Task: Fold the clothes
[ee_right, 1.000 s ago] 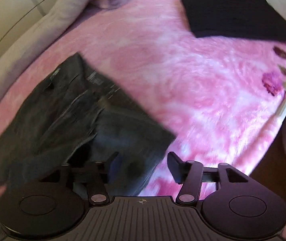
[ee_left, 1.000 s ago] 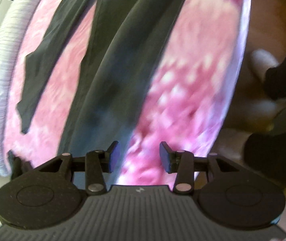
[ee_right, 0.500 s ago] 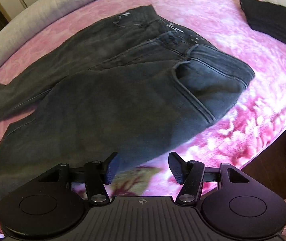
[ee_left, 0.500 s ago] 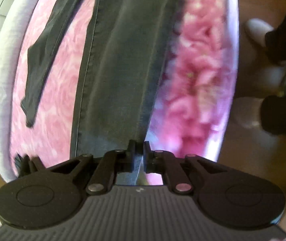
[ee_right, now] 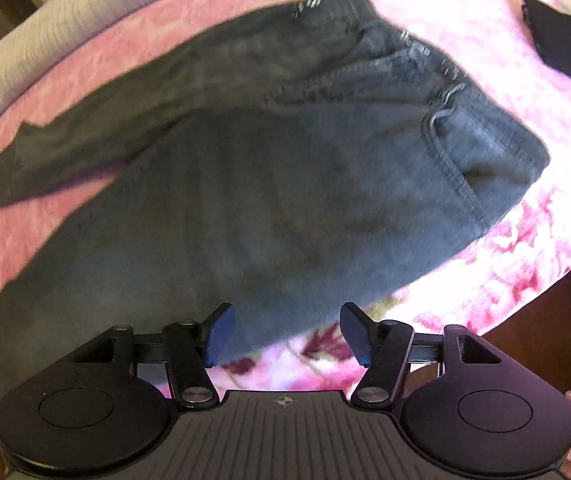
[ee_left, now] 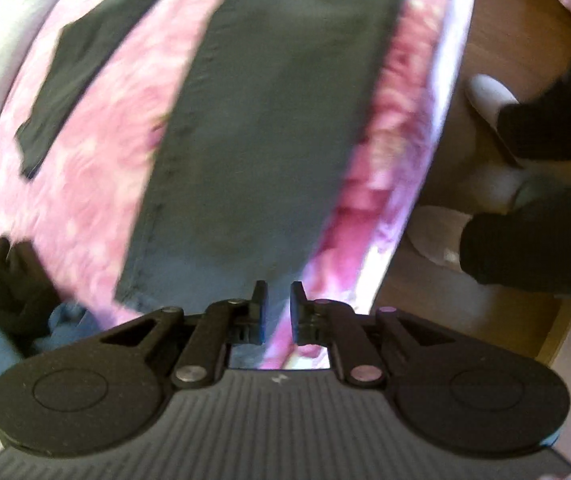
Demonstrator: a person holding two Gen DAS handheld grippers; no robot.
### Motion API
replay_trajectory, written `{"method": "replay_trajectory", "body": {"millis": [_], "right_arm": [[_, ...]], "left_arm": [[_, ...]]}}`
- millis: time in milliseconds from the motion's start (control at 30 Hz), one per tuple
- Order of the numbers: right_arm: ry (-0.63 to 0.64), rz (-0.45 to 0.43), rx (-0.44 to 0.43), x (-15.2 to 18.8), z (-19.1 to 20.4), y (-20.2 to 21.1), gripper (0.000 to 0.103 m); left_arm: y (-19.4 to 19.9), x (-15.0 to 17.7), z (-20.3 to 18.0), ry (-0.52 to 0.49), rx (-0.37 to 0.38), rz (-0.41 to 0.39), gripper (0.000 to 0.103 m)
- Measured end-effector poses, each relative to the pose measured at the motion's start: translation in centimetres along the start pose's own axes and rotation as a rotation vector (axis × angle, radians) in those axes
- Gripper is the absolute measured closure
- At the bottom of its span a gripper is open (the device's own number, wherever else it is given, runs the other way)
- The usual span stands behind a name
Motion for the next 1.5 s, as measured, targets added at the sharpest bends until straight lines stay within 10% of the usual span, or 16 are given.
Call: {"method": "replay_trajectory", "body": {"millis": [633,1100,1167,1200,1500], "right_arm": [[0.113,-0.003,-0.112,-3.3,10.7,-1.9,0.037],[0.036,0.003,0.037,-4.6,14.3,-4.2,0.034],[0.016,0.015,0.089,-3.9,14.3,-4.4,0.033],[-0.002,0.019,0.109,-3.7,14.3,-4.4,0.033],[-0.036,0.003,0.134,-3.8,15.7,-2.7,0.033]], "left_arm": [[-8.2,-7.8,19.6,-0.182,-0.328,-0.063,0.066],[-21.9,-8.8,28.7,-0.598,-0.269,-0.102,0.063],[-21.8,-8.4,29.0,-0.636,-0.249,-0.127,0.070],[-21.2,-8.2,28.7,-0.617,-0.240,-0.121,0.098],[-16.1,-6.1,26.0,-0.447,-0.159,-0.061,0.103]]}}
Point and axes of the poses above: each gripper's, at about its wrist camera, not at the fingertips, and y roughly against the way its jaws point, z to its left, x to its underside, the point moved 4 cm from there along -y, roughly the way its jaws point, and after that the axes turned 10 degrees about -z, right-handed, at the moved point
